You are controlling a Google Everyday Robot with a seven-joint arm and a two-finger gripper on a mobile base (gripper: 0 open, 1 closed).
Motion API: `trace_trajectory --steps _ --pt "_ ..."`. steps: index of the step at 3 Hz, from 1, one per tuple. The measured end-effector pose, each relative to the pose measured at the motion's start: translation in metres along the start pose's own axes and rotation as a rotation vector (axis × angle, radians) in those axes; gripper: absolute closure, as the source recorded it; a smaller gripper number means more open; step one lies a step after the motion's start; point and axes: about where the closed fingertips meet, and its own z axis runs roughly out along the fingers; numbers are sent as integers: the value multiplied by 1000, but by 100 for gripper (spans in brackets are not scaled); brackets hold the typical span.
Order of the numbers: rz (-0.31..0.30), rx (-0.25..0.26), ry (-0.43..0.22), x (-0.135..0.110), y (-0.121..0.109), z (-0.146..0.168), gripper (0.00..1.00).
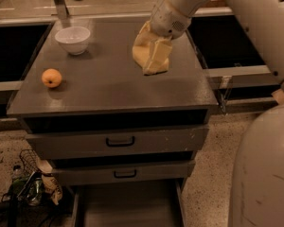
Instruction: Place sponge into bottom drawer
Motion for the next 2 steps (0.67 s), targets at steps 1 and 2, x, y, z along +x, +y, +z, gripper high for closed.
trace_trajectory --steps 1,2 --pt "-37 30 -9 -19 21 -28 100" --pt "-93 46 -47 -37 67 -49 100"
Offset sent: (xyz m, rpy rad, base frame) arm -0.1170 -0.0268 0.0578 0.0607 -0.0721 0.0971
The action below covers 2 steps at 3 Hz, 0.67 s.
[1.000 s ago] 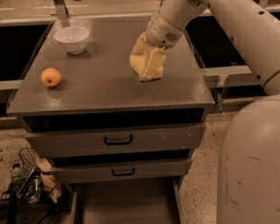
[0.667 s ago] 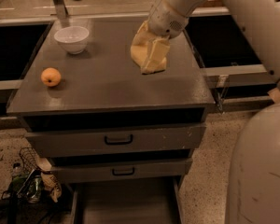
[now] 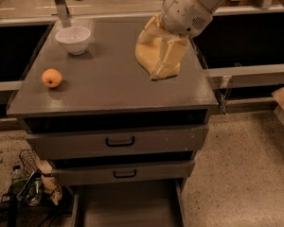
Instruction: Place sponge into bottom drawer
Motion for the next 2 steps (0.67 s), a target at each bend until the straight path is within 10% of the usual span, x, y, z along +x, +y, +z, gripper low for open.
trace_trajectory --steps 2 --pt "-2 3 -18 4 40 -10 100"
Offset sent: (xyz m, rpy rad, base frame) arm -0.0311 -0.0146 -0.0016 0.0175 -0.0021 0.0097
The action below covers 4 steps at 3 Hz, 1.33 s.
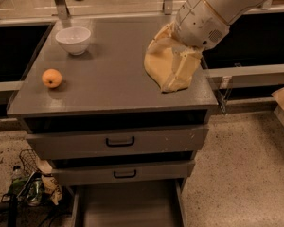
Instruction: Place sponge into bottom drawer
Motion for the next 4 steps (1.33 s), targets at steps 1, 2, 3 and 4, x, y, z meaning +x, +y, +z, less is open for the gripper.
trace_trajectory --steps 1,2,3,4 --pt "-30 2 -1 -9 -10 5 100" --pt "-79 18 -7 -21 -2 14 100" --pt "-100 -8 -17 -20 22 38 100" --pt "-88 -50 -40 -8 46 60 100"
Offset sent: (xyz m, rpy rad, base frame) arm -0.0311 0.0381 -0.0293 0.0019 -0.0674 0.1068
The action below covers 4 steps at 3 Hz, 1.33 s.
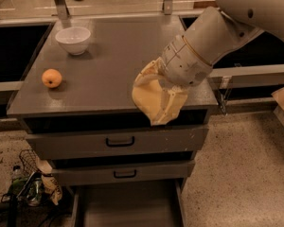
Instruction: Place sponge into bottom drawer
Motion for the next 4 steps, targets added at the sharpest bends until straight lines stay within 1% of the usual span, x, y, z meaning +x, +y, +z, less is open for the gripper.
trace_trajectory --steps 1,2,3,4 --pt "16 -56 -32 14 25 20 100" --pt "15 -55 -32 14 25 20 100" --pt "9 -40 -50 17 43 26 100" --pt "11 -23 -117 26 89 46 100"
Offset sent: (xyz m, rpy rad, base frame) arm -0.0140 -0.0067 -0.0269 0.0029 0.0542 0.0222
